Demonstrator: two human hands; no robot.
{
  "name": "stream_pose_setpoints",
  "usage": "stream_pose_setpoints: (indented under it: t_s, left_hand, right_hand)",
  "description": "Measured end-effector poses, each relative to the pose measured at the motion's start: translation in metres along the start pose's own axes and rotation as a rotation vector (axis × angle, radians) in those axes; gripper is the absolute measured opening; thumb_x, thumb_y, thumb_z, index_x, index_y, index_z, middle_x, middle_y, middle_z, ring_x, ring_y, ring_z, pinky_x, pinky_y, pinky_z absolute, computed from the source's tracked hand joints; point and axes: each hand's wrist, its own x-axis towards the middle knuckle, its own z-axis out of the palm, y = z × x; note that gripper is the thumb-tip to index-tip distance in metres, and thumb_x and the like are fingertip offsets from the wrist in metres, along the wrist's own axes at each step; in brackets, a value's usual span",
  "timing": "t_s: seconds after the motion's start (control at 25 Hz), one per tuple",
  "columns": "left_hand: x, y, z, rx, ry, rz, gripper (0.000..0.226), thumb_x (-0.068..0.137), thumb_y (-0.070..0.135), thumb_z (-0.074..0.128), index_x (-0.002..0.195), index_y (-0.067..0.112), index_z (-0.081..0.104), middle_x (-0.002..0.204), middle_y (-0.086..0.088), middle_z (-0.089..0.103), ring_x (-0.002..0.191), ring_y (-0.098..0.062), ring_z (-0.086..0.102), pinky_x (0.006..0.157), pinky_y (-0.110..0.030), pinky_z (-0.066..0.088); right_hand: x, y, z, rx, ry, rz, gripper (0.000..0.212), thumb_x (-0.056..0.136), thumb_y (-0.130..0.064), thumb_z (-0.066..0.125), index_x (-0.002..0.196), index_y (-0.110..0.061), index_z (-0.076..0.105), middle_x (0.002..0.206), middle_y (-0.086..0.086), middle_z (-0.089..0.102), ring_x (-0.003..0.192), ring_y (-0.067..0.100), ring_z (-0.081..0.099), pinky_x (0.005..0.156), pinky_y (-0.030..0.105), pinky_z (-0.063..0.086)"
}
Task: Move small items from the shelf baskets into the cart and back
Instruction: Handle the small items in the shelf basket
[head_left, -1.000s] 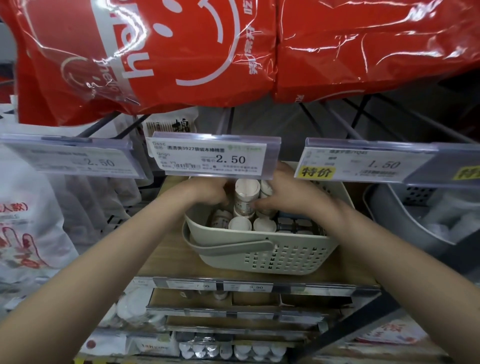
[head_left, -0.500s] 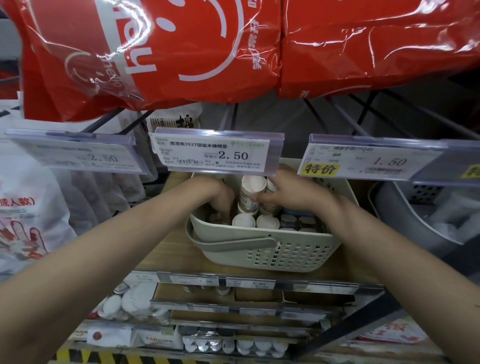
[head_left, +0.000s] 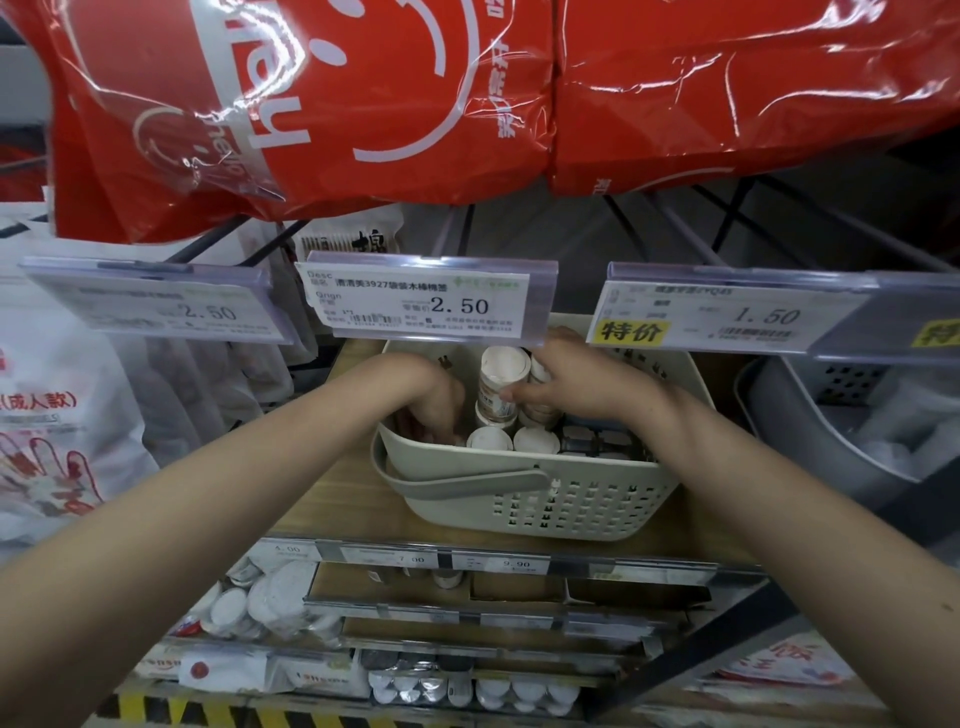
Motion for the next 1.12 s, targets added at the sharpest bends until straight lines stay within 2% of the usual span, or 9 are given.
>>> stream_pose_setpoints:
  t_s: [0.08,0.24,0.4,0.6,0.76,0.84,0.92,1.04,1.12]
  left_hand:
    - [-0.010,0.001,0.001,0.069,0.054,0.024,0.037,0.086,0.025,0.066,0.120,0.011,0.062,0.117,-0.004,0.064,0.101,-0.021,0.061,0.086,-0.033,0.052]
    - [-0.027,0.003,0.003,0.124,0.005,0.083,0.031,0.092,0.020,0.055,0.122,0.021,0.063,0.121,0.003,0.063,0.109,-0.017,0.058,0.097,-0.035,0.047]
    - [-0.029,0.002,0.006,0.020,0.091,0.081,0.030,0.091,0.015,0.056,0.118,0.020,0.066,0.119,0.002,0.064,0.107,-0.018,0.058,0.097,-0.035,0.048]
    - [-0.024,0.000,0.010,-0.080,0.220,0.035,0.035,0.092,0.021,0.056,0.125,0.011,0.058,0.125,-0.006,0.060,0.114,-0.025,0.056,0.098,-0.037,0.046]
    - [-0.022,-0.001,0.011,-0.099,0.250,0.028,0.038,0.093,0.020,0.053,0.130,0.012,0.053,0.128,-0.007,0.057,0.115,-0.025,0.055,0.100,-0.040,0.044]
    - [-0.023,-0.001,0.012,-0.076,0.260,0.031,0.033,0.094,0.015,0.050,0.125,0.009,0.057,0.123,-0.008,0.060,0.110,-0.026,0.057,0.097,-0.040,0.046]
    - [-0.027,0.001,0.012,-0.076,0.261,0.054,0.023,0.093,0.012,0.047,0.108,0.006,0.063,0.111,-0.010,0.065,0.100,-0.027,0.060,0.090,-0.038,0.048]
    - [-0.037,0.003,0.011,-0.017,0.194,0.075,0.026,0.092,0.013,0.047,0.108,0.010,0.067,0.110,-0.006,0.066,0.101,-0.025,0.060,0.093,-0.040,0.049]
    - [-0.042,0.003,0.011,0.015,0.167,0.074,0.032,0.092,0.010,0.045,0.114,0.015,0.067,0.114,-0.004,0.065,0.104,-0.023,0.059,0.094,-0.040,0.049]
  right_hand:
    - [0.000,0.000,0.000,-0.016,0.001,-0.016,0.057,0.083,-0.041,0.068,0.134,-0.026,0.046,0.132,-0.003,0.052,0.121,0.016,0.047,0.102,0.041,0.041]
    - [0.002,0.002,0.002,-0.017,0.001,-0.026,0.059,0.081,-0.042,0.068,0.133,-0.027,0.045,0.134,-0.003,0.051,0.123,0.017,0.045,0.103,0.042,0.040]
    - [0.001,0.001,0.001,-0.012,-0.001,-0.034,0.055,0.083,-0.037,0.069,0.132,-0.026,0.047,0.133,-0.002,0.052,0.122,0.016,0.046,0.103,0.042,0.040]
    - [0.000,0.000,-0.001,-0.014,0.003,-0.030,0.054,0.084,-0.031,0.069,0.133,-0.025,0.047,0.134,-0.001,0.052,0.124,0.017,0.045,0.104,0.042,0.038]
    - [-0.001,-0.001,-0.002,0.012,-0.001,-0.032,0.056,0.085,-0.030,0.067,0.135,-0.025,0.044,0.137,0.000,0.049,0.127,0.018,0.043,0.106,0.043,0.037]
    - [0.001,-0.006,-0.003,0.056,0.002,-0.018,0.056,0.086,-0.032,0.066,0.137,-0.024,0.043,0.138,0.000,0.048,0.129,0.018,0.041,0.107,0.043,0.035]
    - [0.005,-0.019,-0.007,0.138,0.015,-0.022,0.055,0.085,-0.032,0.066,0.136,-0.023,0.045,0.136,0.000,0.050,0.126,0.019,0.044,0.107,0.044,0.036]
    - [0.018,-0.043,-0.013,0.212,-0.028,-0.030,0.054,0.087,-0.019,0.066,0.137,-0.016,0.045,0.137,0.004,0.050,0.125,0.020,0.045,0.108,0.033,0.035]
    - [0.027,-0.056,-0.010,0.110,-0.082,-0.007,0.055,0.088,-0.019,0.066,0.138,-0.014,0.043,0.137,0.006,0.049,0.125,0.021,0.045,0.102,0.027,0.035]
